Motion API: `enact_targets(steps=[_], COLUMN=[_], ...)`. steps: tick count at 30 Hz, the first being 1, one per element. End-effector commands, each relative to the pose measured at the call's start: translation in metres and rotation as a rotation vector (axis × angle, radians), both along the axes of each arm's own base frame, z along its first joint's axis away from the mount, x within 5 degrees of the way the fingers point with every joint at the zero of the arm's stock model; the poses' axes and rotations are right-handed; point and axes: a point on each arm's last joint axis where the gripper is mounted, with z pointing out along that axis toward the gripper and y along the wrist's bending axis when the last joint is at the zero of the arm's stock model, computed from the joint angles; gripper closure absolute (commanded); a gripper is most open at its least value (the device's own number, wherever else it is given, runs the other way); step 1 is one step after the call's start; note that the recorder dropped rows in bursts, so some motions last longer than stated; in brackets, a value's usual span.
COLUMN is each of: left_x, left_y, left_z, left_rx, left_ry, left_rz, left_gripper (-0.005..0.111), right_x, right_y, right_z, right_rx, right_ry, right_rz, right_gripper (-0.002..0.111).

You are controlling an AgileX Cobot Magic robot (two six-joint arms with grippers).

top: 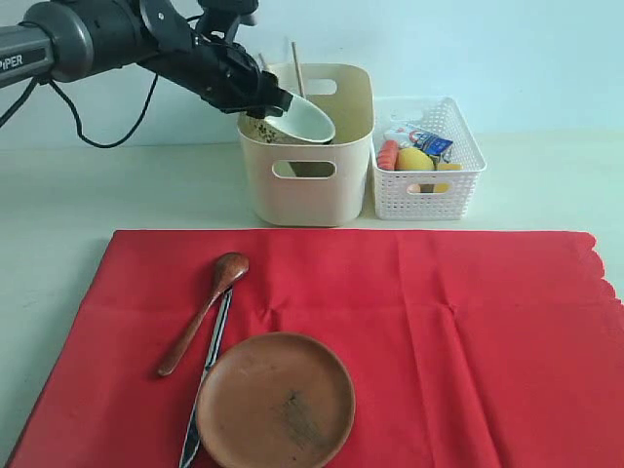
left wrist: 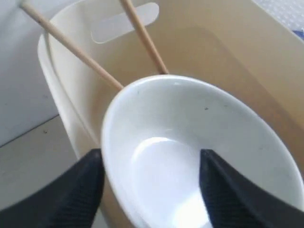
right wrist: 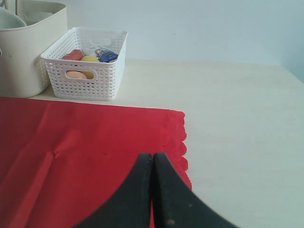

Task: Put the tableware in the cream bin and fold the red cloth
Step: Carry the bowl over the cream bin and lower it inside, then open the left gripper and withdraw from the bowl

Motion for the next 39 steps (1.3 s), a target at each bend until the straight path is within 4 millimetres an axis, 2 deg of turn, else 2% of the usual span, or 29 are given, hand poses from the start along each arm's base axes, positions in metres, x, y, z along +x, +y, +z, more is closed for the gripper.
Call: enact_targets(steps=[1,5,8,9,11,14,19,24,32,39], left_x=[-0.002,-0.007,-0.019,-0.023,-0.033,-0.05,-0.068,-0.076,-0.082,-0.101], left_y=[0.004,0.005,0.009,0.01,0.012,0.015,0.019,0.027,0.025,0.016], left_z=[0.019,0.042,0.076,0.082,0.097,0.106,0.1,0.092,0.084,0.067], left_rx=[0.0,-0.015,-0.027,-0.027,-0.016,0.025,0.086,0.146,0.145,0.244], left_ry=[-0.037,-0.078,-0.105,-0.103,-0.078,0.019,0.215,0.365,0.429,0.478], left_rz=[-0.003,-0.003,-0.019,-0.025,-0.052,-0.109,-0.157,-0.081,-0.016,-0.023], left_gripper=[0.037,0.037,0.037,0.037,0.037,0.037,0.037,0.045,0.045,0.045], right_x=[0.0,0.0,0.0,0.0,0.0,0.0,0.0,0.0,0.0,0.0], right_y=[0.0,0.0,0.0,0.0,0.0,0.0,0.0,0.0,0.0,0.0], right_z=[0.0,0.0,0.0,0.0,0.0,0.0,0.0,0.0,0.0,0.0], right_rx=[-0.003,-0.003,-0.003,-0.003,-0.003,-0.003,-0.003,-0.003,-0.003,-0.003], right_ry=[-0.012,-0.012,-0.012,-0.012,-0.012,-0.012,-0.012,-0.012,-0.012,-0.012], right_rz=[-0.006,-0.006,-0.006,-0.006,-0.006,-0.006,-0.006,-0.006,-0.006,-0.006], right_gripper=[0.108,0.108,0.108,0.108,0.108,0.108,0.108,0.108,0.108,0.108])
